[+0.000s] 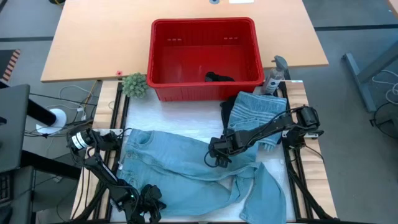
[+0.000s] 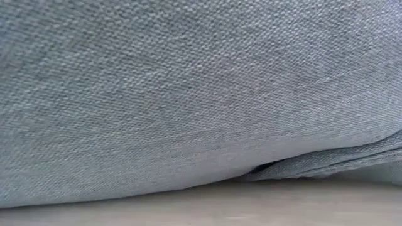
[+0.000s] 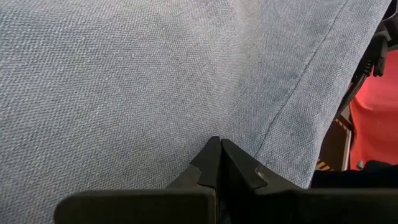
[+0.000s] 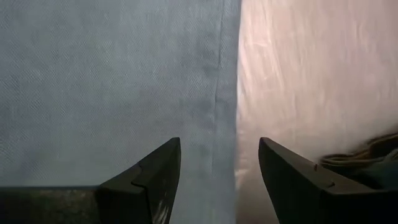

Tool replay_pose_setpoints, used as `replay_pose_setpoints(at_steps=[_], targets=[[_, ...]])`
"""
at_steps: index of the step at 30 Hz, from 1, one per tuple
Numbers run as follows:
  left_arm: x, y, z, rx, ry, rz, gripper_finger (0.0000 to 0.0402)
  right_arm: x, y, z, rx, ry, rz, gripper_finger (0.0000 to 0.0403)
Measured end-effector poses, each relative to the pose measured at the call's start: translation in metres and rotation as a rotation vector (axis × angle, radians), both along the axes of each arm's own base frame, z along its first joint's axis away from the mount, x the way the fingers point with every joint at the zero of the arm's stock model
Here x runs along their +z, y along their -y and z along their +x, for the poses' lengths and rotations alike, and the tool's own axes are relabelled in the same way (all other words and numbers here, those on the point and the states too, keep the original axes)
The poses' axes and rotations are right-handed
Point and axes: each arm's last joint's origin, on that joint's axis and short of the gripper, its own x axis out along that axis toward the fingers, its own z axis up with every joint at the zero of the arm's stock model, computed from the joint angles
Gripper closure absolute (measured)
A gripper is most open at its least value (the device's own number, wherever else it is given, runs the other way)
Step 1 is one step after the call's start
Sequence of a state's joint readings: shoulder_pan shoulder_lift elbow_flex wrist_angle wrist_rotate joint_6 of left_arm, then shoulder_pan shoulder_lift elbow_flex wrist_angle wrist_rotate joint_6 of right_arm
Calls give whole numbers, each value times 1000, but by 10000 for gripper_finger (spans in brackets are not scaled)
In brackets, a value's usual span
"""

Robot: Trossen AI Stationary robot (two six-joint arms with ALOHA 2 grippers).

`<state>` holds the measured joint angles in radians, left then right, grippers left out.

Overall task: Fold Laundry from Bin
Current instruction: Fold the blue pants

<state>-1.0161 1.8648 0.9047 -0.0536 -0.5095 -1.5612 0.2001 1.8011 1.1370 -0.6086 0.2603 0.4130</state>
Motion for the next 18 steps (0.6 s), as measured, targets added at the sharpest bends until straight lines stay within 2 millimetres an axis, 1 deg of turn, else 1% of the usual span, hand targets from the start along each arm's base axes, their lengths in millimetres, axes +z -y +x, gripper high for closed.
replay_pose_setpoints(at_steps=[8,11,12,14,15,18], targets=[[0,0,0,10,8,7,401,0,-1,0,32,-7,3,163],[0,0,0,10,9,9,401,-2,-2,0,43,-19,36,177],[0,0,0,10,9,9,401,-4,-3,1,43,-28,46,189],[-1,-1,0,11,9,11,401,-11,-4,1,48,-59,70,226],[-1,-1,0,11,8,13,401,-16,-4,2,51,-74,83,249],[-1,-1,0,11,8,14,401,-20,-6,3,61,-89,113,330]])
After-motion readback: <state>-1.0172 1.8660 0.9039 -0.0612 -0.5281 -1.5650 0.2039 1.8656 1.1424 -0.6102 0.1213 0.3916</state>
